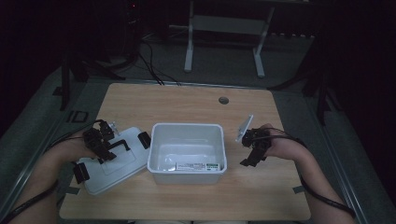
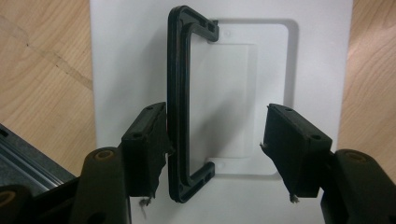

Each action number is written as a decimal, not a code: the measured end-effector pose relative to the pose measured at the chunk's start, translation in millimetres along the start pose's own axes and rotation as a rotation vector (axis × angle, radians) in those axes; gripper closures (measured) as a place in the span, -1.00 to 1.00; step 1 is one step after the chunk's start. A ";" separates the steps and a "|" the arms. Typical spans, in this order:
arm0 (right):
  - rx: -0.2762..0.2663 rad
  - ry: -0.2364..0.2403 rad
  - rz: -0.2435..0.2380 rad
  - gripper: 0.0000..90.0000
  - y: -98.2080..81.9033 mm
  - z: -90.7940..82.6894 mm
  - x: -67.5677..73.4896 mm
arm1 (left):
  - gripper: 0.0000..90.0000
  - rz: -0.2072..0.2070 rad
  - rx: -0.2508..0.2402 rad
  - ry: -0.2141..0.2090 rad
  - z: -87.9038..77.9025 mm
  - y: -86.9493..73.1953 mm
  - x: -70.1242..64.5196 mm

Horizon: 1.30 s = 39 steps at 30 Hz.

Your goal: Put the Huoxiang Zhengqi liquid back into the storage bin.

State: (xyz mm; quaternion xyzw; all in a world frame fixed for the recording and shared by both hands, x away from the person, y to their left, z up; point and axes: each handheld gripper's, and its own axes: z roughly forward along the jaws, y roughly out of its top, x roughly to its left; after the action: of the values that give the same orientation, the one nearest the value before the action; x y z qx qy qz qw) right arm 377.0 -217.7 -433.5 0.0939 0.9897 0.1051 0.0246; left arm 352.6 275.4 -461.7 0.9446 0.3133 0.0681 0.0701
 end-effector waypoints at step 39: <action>-0.119 -0.033 0.088 -0.57 -59.6 37.3 4.6 | 0.83 0.003 0.035 -0.053 19.6 6.1 13.2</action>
State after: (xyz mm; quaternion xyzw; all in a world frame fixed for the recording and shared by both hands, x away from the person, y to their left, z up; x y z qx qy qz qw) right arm 364.2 -266.6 -482.7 0.1377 0.9761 0.1629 0.0419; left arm 370.0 276.8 -478.7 0.9476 0.3112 0.0379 0.0617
